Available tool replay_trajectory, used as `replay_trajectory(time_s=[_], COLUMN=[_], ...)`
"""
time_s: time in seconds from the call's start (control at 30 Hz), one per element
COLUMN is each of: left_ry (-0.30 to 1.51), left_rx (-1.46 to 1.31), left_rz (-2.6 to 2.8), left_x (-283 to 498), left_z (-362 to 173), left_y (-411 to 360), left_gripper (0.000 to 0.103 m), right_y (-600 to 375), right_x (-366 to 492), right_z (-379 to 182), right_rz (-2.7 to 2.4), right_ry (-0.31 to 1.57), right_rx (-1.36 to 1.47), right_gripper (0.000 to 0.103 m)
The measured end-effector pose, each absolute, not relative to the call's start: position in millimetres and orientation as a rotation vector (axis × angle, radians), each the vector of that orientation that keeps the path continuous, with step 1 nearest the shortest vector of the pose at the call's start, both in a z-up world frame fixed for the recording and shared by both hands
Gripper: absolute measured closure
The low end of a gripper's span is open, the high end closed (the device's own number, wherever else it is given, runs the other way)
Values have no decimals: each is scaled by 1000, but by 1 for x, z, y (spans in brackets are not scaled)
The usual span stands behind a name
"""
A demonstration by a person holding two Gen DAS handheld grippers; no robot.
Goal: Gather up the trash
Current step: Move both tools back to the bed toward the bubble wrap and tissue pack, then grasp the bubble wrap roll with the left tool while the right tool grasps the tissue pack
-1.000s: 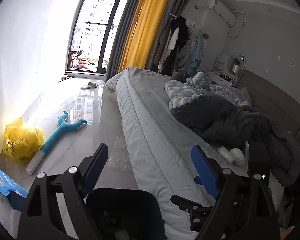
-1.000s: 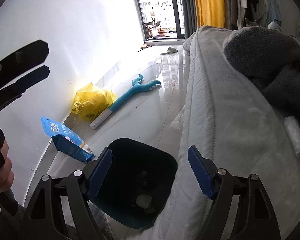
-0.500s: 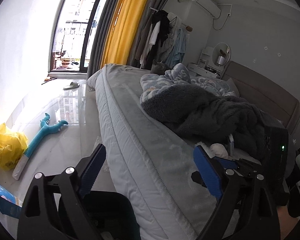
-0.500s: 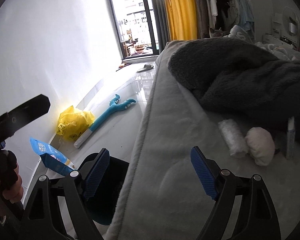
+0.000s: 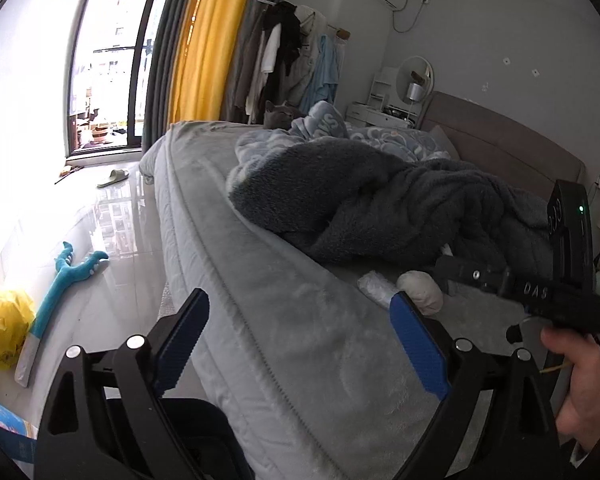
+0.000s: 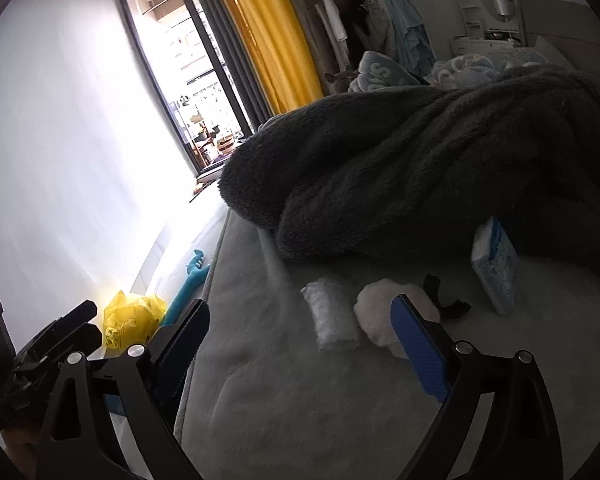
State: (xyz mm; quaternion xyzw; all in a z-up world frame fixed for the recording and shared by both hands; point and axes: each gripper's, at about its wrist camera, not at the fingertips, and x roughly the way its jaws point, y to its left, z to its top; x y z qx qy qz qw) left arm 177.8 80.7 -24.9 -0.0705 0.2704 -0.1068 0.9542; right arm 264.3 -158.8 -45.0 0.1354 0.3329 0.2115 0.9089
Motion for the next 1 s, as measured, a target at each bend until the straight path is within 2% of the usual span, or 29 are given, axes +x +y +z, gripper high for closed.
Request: replay_trajectory(time_s=[0.37,0.63,1.0], left_ry=[614,661,708], left_rx=[-102,-89,-28], left_rz=[-406,-516,-563], left_x=[216,243,278], left_z=[-41,-58,-83], left_y=[36,14,-4], left_gripper=[7,7,7], right_y=[-227,-254,-284], right_x=[310,332,368], right_z=[-69,-79,-127], right_rz=[358,311,280], right_ry=[751,755,871], right_rx=[538,592,715], right_gripper=[8,4,3])
